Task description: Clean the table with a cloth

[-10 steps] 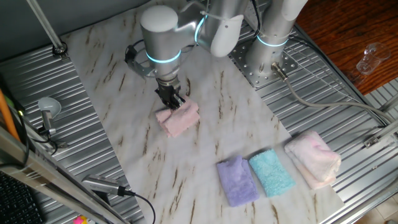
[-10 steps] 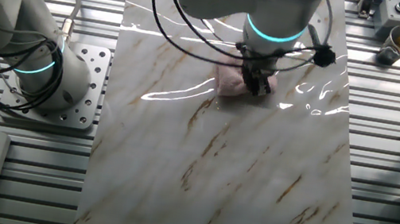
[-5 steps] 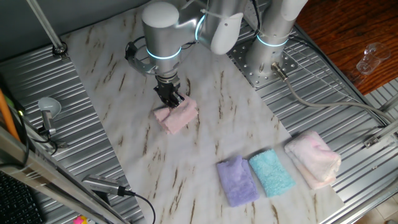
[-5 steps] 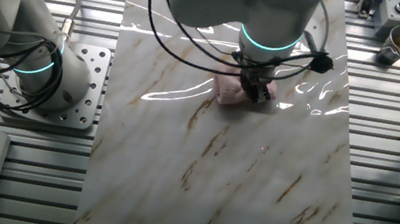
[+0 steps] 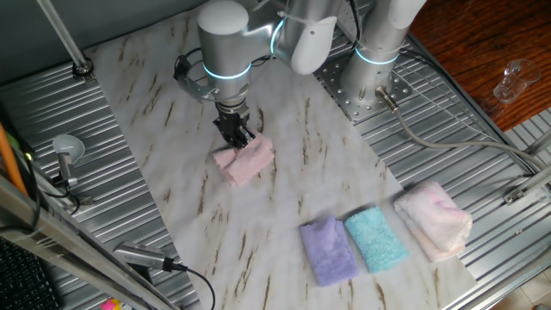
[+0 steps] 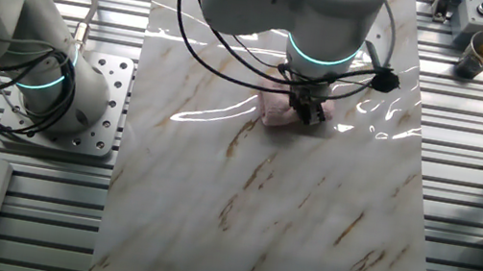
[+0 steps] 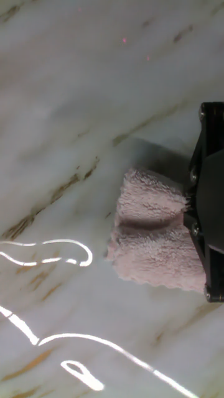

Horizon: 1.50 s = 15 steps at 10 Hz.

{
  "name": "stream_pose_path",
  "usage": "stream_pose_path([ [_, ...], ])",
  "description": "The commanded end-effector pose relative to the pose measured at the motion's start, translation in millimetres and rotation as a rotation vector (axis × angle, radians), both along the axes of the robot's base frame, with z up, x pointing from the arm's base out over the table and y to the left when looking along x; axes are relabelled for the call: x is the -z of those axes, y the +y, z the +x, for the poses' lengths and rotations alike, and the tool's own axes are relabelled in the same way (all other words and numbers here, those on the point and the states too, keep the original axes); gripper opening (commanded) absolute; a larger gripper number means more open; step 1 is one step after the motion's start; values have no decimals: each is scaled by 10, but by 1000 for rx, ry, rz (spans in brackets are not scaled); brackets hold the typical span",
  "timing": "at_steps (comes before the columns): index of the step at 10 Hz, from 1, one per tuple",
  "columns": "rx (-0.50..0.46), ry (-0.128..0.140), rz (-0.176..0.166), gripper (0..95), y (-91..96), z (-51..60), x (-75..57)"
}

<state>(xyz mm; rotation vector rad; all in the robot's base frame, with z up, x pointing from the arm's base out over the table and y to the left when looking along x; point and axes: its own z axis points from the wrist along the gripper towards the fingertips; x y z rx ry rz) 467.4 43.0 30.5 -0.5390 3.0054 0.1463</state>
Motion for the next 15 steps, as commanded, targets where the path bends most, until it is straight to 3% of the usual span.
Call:
stream_pose_path([
  [1, -25, 3, -10, 0, -2, 1, 11],
  [3, -27, 0, -15, 0, -5, 2, 15],
  [7, -83, -28, -26, 0, -296, 80, 150],
  [10, -159, -31, -51, 0, -640, 197, 85],
  [14, -200, -40, -66, 0, -926, 196, 38],
  [15, -187, -42, -62, 0, -924, 187, 40],
])
